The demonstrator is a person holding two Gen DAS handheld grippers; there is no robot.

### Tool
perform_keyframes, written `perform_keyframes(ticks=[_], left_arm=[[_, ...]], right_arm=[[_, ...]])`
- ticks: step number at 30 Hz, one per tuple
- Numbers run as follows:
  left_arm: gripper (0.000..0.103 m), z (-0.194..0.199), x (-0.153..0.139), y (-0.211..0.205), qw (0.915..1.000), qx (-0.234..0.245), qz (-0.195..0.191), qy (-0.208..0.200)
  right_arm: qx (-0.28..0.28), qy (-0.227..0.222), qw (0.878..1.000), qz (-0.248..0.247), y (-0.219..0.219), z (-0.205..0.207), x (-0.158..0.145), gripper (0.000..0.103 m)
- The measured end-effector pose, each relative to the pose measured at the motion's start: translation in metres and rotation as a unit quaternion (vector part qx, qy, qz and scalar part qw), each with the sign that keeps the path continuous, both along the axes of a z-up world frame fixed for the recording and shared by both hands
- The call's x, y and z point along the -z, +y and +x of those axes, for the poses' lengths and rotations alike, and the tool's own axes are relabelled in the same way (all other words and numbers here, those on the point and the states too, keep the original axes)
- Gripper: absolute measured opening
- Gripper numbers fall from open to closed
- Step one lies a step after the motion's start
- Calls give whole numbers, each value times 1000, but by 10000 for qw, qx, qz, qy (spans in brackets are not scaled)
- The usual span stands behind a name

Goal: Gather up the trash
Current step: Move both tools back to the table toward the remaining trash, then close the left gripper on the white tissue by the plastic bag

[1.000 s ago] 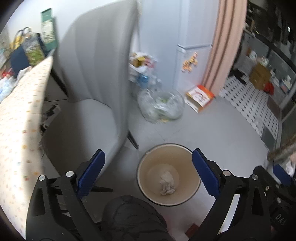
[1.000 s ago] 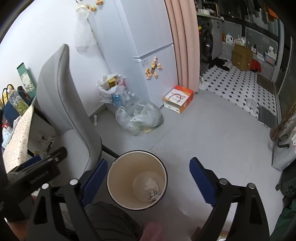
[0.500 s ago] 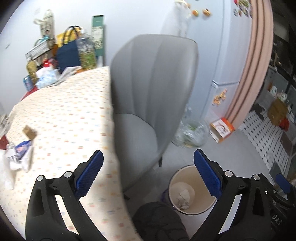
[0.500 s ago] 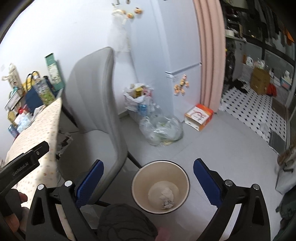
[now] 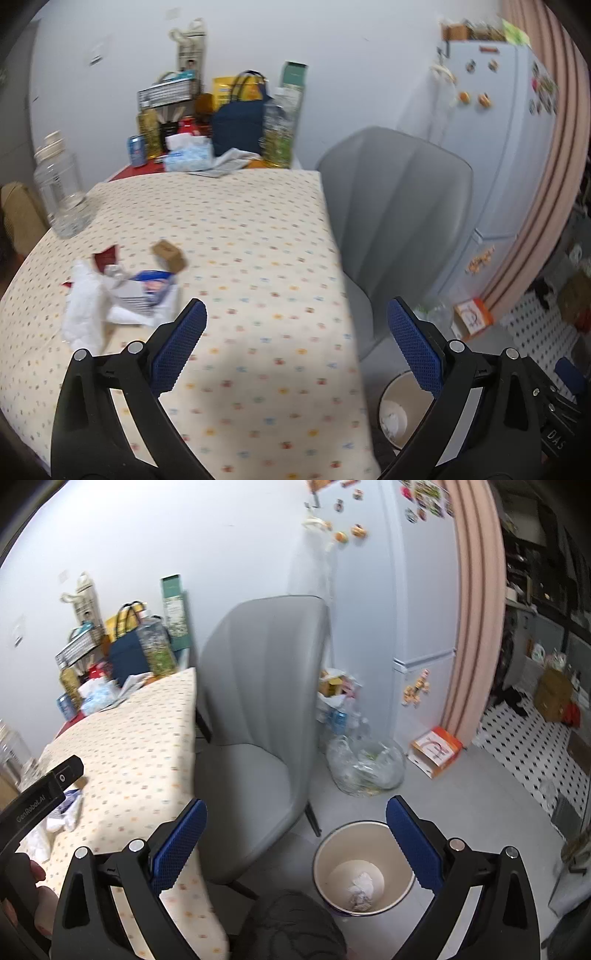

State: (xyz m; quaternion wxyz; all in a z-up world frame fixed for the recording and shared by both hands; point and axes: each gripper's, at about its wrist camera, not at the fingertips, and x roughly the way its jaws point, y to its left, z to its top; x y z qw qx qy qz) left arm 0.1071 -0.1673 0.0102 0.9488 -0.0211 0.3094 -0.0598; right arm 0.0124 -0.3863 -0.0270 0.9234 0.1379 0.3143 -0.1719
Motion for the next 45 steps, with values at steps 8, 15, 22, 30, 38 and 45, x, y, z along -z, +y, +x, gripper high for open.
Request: perform_keyframes(ticks=[8, 15, 22, 30, 38, 45], left_arm=[[97, -15, -7, 79, 9953, -893, -17, -370], [97, -29, -6, 132, 9901, -1278, 94, -575], [97, -51, -10, 169, 9860, -1367, 115, -945], [97, -58, -2, 204, 9847, -1510, -46, -864], [97, -65, 16, 251, 9807, -1778, -612, -529], [97, -53, 37, 266, 9819, -1741, -731, -170]], right_arm=[[-559, -138, 9983, -75, 63, 12, -19, 95], [-995, -152, 9946, -255, 110, 18, -25, 95], [-1432, -145, 9890, -331, 147, 23, -28, 95], [-1754, -285, 9835, -323, 178, 23, -30, 95], [-2141, -110, 9752, -553, 221, 26, -26, 95], [-2404, 20, 9698, -405, 237, 35, -18, 95]])
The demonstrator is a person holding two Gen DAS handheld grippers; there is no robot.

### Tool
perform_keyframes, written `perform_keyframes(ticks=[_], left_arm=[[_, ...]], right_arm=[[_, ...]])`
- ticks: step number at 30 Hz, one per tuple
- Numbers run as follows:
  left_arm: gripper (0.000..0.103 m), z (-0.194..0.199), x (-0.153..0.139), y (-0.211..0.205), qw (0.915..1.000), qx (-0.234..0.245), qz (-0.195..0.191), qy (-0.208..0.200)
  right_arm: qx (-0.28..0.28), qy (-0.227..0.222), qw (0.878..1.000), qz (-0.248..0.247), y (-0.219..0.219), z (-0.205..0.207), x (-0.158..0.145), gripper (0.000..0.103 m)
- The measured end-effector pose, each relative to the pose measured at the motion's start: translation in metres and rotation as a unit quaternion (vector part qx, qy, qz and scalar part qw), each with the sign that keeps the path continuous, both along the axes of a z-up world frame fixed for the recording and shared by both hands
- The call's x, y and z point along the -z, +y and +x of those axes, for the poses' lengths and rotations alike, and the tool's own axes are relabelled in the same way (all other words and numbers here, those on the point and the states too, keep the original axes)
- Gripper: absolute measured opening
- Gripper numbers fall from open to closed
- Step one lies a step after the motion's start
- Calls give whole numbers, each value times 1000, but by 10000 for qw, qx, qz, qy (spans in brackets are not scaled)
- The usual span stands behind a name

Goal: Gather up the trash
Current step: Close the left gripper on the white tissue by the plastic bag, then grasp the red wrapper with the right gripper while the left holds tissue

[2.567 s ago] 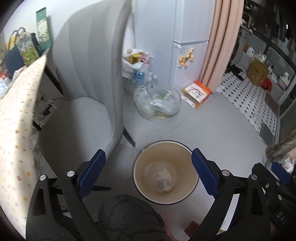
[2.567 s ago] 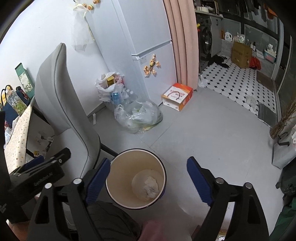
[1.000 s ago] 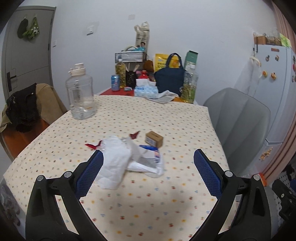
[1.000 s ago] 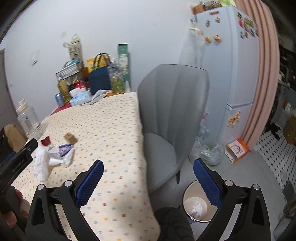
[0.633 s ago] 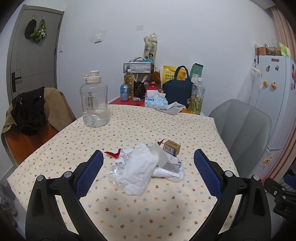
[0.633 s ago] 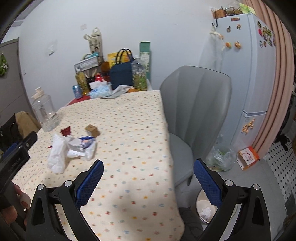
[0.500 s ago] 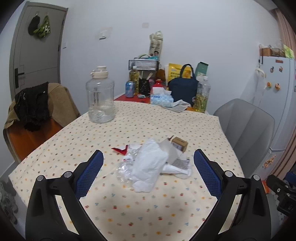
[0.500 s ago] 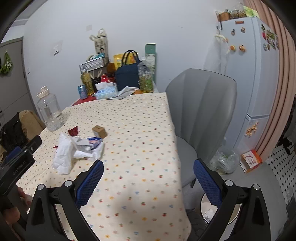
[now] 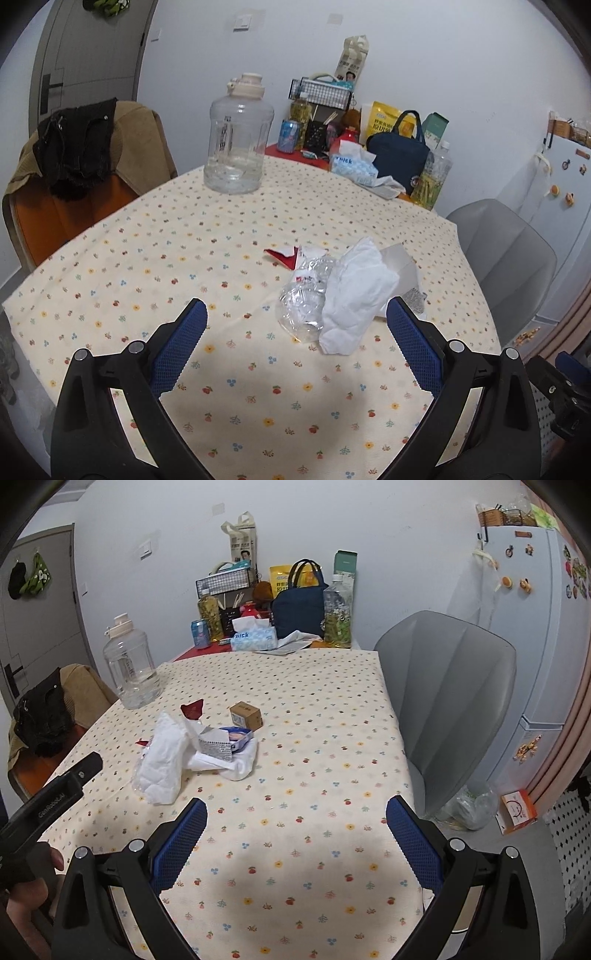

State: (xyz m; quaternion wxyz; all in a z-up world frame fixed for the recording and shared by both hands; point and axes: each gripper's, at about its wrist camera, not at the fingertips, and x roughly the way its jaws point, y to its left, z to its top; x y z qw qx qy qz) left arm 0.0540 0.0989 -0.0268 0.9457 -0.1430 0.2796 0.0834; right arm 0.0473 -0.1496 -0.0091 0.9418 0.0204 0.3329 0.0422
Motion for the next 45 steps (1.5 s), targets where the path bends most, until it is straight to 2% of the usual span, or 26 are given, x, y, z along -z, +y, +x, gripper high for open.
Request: perform_keyframes(ticks=[6, 13, 20, 23, 28, 36, 45], left_arm=[[93, 19, 6, -11, 9997, 209, 59, 122], [69, 50, 20, -24, 9982, 435, -22, 401], [65, 69, 31, -29, 9971, 488, -19, 587], [53, 75, 37, -31, 9959, 537, -73, 724], [4, 78, 42, -32, 9949, 584, -121, 816], [3, 58, 18, -20, 9979, 462, -246, 377], [3, 33, -11, 18, 9990, 106, -416, -103]], right_arm=[[31, 83, 10000, 23, -4, 8, 8, 95], [186, 177, 9997, 18, -16, 22, 18, 95], [211, 256, 9994, 76, -18, 33, 24, 95], [198, 263, 9994, 45, -17, 34, 26, 95], [197, 282, 9994, 23, -16, 35, 26, 95], [94, 176, 9998, 13, -7, 33, 18, 95], [-253, 20, 9997, 15, 24, 38, 5, 95]])
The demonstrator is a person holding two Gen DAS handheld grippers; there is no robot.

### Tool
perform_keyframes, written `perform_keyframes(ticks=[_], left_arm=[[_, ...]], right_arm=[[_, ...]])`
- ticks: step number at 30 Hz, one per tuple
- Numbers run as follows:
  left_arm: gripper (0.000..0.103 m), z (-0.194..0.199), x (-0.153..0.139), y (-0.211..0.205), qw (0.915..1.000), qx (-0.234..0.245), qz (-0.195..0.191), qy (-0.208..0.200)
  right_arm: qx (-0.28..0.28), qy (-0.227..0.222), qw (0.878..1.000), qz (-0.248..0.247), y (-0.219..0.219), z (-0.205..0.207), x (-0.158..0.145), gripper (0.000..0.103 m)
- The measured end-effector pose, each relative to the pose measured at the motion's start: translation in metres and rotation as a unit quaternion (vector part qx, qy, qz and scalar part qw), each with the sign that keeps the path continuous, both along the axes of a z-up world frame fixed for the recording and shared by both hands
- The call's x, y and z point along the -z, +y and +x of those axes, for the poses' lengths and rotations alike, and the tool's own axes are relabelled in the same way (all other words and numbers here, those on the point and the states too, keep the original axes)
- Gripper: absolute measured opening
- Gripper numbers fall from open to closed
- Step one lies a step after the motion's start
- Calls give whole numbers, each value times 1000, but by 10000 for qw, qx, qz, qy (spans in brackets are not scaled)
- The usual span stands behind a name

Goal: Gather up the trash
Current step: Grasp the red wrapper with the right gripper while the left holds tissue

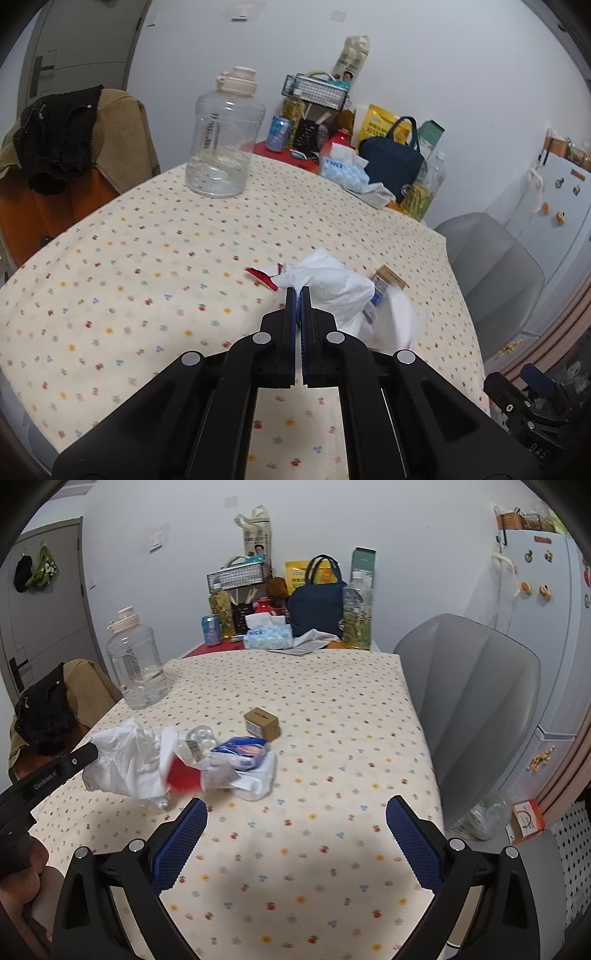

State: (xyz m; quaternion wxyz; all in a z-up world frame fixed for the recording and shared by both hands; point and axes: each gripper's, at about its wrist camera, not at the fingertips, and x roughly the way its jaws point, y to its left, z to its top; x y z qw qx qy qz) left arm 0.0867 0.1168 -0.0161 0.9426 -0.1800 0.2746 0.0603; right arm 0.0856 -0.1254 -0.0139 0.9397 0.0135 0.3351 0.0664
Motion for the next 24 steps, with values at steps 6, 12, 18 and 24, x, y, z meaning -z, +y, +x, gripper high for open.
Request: perform_keyframes(ticks=[6, 12, 18, 24], left_arm=[[3, -7, -1, 24, 9995, -312, -38, -43], [3, -8, 12, 43, 9986, -520, -100, 76], [3, -3, 34, 48, 9980, -521, -153, 326], [3, 5, 51, 49, 9972, -472, -223, 543]], right_arm=[[-261, -18, 9997, -23, 25, 3, -2, 95], [-498, 155, 9986, -114, 47, 5, 11, 95], [-713, 348, 9966, -207, 69, 9, 25, 94], [-1113, 649, 9916, -147, 94, 13, 40, 72]])
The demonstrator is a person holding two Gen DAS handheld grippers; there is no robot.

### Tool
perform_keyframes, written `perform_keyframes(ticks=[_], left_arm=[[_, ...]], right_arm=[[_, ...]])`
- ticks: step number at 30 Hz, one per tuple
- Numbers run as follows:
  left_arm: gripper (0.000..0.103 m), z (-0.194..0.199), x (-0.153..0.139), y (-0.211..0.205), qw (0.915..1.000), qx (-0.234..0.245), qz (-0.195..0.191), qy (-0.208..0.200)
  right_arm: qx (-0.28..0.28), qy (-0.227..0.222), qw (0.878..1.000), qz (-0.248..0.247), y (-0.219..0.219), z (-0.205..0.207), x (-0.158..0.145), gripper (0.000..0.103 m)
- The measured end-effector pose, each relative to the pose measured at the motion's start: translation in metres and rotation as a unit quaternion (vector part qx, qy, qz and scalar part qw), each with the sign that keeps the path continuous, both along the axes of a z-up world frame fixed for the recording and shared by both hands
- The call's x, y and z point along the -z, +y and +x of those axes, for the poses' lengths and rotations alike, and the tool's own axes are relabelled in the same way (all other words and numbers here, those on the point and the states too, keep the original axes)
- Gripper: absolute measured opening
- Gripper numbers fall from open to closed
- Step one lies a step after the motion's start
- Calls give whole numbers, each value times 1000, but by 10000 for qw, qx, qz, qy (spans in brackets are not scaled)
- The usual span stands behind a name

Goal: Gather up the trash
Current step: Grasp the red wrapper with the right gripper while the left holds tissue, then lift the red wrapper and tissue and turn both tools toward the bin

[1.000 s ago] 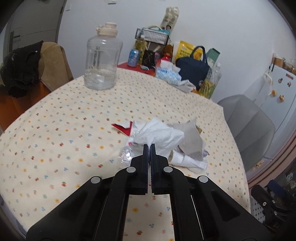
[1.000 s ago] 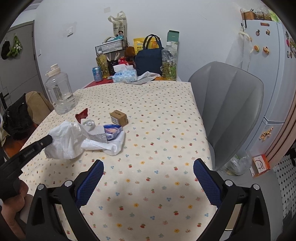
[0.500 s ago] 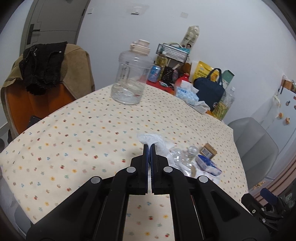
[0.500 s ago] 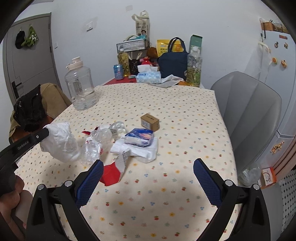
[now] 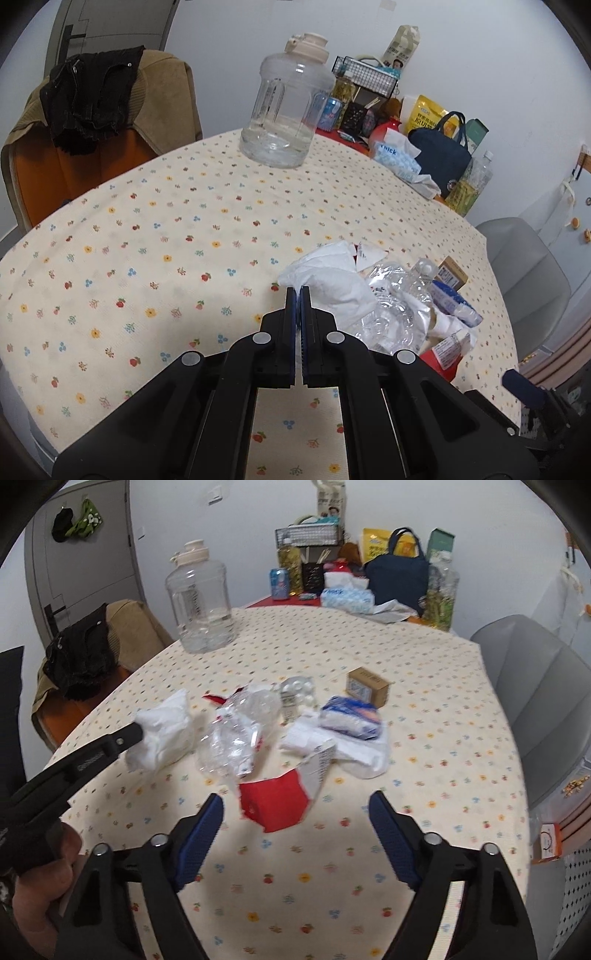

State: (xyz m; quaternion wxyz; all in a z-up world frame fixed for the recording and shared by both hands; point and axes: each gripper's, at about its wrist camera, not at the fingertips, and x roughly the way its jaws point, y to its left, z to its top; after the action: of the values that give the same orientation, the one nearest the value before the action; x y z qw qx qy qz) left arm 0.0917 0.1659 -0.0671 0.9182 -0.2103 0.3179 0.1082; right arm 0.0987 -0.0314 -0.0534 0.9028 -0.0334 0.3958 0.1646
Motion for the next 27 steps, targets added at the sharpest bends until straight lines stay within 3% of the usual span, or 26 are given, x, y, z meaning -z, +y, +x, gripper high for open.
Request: perform_keyframes(ticks=[2, 6, 8, 11, 27], left_arm=[[3, 1, 3, 2, 10000, -6, 0, 35], [3, 3, 8, 4, 9999, 2, -40, 92], [3, 3, 10, 4, 9999, 21, -62, 108], [3, 4, 10, 3, 9999, 64, -57, 105], [3, -2, -18, -36, 9989, 412, 157, -126]], right_arm=[[-110, 158, 9998, 48, 7, 3, 6, 60], [-286, 376, 9989, 34, 20, 6, 17, 46], [-383, 531, 9979, 15, 26, 8, 24, 26], [-469, 670, 9966, 29, 32, 8, 30, 5], [-167, -48, 9998, 136, -8, -15, -20, 2]])
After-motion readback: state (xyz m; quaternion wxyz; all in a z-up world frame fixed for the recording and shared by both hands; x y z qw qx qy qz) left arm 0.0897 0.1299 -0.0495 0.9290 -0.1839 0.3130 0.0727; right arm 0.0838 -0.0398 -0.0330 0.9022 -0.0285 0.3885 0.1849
